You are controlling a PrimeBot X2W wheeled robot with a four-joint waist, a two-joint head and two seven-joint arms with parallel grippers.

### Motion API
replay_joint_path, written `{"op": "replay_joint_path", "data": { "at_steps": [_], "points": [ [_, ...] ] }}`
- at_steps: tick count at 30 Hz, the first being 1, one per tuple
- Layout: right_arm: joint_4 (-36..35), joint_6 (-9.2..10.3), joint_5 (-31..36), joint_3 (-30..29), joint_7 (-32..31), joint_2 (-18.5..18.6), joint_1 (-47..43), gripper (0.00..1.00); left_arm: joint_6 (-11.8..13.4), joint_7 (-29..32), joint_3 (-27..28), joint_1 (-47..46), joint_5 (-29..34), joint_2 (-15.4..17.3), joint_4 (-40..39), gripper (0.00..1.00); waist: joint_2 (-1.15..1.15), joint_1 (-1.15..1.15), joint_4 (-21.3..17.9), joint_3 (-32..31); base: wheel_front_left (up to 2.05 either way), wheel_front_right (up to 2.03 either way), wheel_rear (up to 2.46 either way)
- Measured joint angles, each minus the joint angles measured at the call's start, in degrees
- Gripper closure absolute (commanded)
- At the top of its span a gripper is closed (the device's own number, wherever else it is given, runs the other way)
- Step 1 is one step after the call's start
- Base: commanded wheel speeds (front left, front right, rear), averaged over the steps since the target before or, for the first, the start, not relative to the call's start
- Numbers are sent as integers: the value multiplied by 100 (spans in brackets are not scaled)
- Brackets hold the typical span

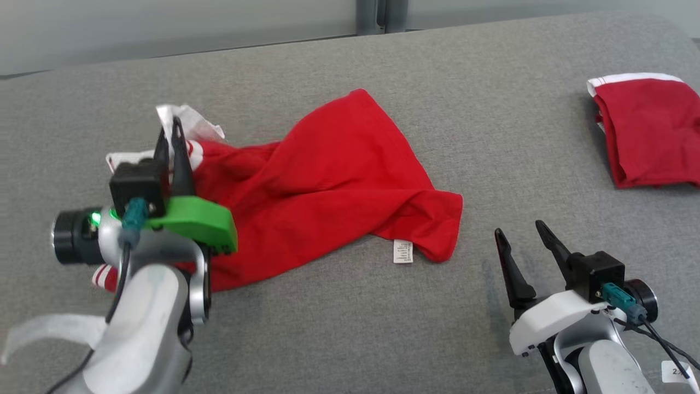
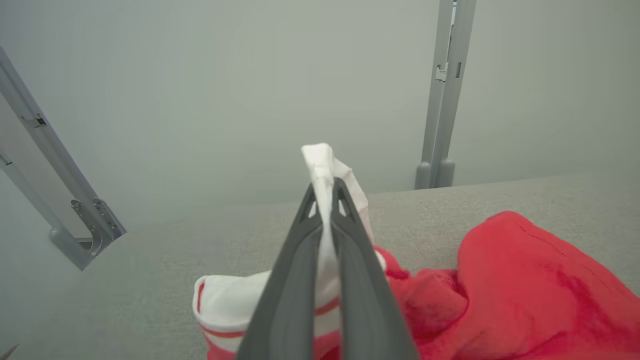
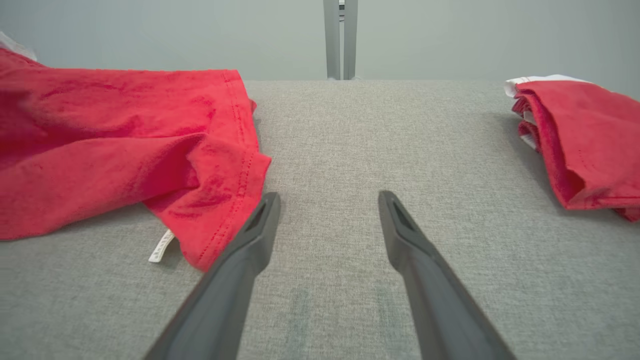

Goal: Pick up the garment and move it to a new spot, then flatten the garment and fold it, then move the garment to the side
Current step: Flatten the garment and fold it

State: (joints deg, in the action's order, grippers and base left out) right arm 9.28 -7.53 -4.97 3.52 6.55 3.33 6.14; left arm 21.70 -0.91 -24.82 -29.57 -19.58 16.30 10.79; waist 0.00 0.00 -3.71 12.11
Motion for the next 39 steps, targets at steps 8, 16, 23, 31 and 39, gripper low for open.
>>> {"op": "replay_joint_path", "data": {
  "at_steps": [8, 16, 23, 31, 39],
  "points": [
    [-119, 0, 7, 30, -94, -10, -97, 0, 476, -271, -135, 1369, -26, -156, -755, 100, 0, 0, 350, -169, 0, 0, 0],
    [-159, 0, 7, 92, -151, -10, -107, 0, 503, -400, -410, 2162, -235, -432, -554, 100, 0, 0, 533, -245, 0, 0, 0],
    [-186, 0, 8, 74, -174, 3, -120, 0, 214, -5, -865, 2320, -331, -515, -219, 100, 0, 0, 543, -286, 0, 0, 0],
    [-154, 0, 7, 32, -166, 8, -152, 0, 153, 436, -868, 2349, -601, -546, -20, 0, 0, 0, 519, -335, 0, 0, 0],
    [-220, 0, 11, -181, -226, 90, -366, 0, -132, -107, -397, 2644, -999, -267, -848, 0, 0, 0, 607, -515, 0, 0, 0]
  ]
}}
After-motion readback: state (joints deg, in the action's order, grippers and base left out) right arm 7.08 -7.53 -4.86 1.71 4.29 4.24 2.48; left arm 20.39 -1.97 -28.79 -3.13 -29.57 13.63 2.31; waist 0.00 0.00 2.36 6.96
